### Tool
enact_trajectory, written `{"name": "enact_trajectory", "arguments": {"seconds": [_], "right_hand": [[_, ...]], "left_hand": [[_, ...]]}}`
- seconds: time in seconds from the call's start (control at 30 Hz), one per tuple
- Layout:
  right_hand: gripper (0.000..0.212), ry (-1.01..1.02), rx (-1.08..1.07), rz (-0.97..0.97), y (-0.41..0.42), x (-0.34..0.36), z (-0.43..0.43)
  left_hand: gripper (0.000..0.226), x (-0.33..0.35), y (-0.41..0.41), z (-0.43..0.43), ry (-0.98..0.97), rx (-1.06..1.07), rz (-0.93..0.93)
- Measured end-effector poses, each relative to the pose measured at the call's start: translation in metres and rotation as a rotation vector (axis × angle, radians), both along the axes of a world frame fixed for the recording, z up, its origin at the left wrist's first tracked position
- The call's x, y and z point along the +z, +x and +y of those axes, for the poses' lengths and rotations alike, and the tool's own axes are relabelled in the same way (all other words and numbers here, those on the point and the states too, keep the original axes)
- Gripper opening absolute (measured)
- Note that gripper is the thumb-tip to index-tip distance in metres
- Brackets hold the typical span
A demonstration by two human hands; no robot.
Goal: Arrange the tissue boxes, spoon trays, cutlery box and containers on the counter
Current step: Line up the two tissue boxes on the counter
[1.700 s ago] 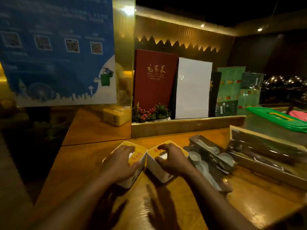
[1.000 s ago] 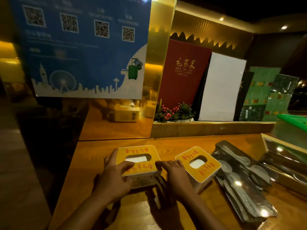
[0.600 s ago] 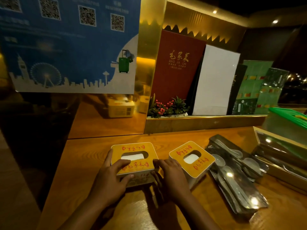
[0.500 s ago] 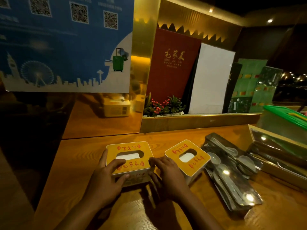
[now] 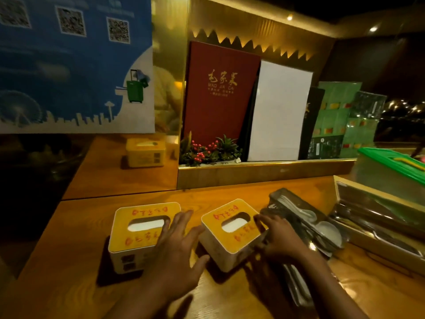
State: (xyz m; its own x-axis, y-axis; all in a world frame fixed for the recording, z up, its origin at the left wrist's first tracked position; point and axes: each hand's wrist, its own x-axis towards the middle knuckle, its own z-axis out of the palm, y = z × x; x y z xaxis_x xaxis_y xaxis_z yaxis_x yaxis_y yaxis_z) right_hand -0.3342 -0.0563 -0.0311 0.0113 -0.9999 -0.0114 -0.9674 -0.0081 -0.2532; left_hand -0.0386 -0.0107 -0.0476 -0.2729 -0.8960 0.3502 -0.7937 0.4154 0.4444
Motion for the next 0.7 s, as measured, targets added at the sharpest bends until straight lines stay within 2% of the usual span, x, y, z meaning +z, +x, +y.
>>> {"name": "enact_trajectory", "arguments": {"seconds": [0.1, 0.23, 0.3, 0.4, 0.5, 0.57, 0.7], "right_hand": [[0.073, -0.176, 0.054, -0.004, 0.007, -0.012, 0.004], [0.064, -0.241, 0.087, -0.066, 0.019, -0.028, 0.003], [0.061, -0.261, 0.118, -0.08, 0.018, -0.032, -0.002], [0.06, -0.245, 0.182, -0.12, 0.011, -0.033, -0.01], [0.062, -0.241, 0.268, -0.145, 0.005, -0.033, -0.015], [0.062, -0.236, 0.311, -0.16, 0.001, -0.034, -0.016], [0.083, -0.1, 0.361, -0.293, -0.023, -0.033, -0.018]], "left_hand": [[0.074, 0.002, -0.032, -0.002, 0.035, 0.037, -0.116], [0.078, -0.002, -0.062, -0.011, 0.103, 0.146, -0.264], [0.074, -0.007, -0.067, -0.015, 0.052, 0.184, -0.288], [0.065, -0.014, -0.071, -0.015, 0.042, 0.275, -0.354], [0.062, -0.027, -0.075, -0.02, -0.033, 0.342, -0.321], [0.062, -0.029, -0.078, -0.019, -0.008, 0.39, -0.31], [0.07, -0.03, -0.083, -0.015, 0.105, 0.442, -0.283]]}}
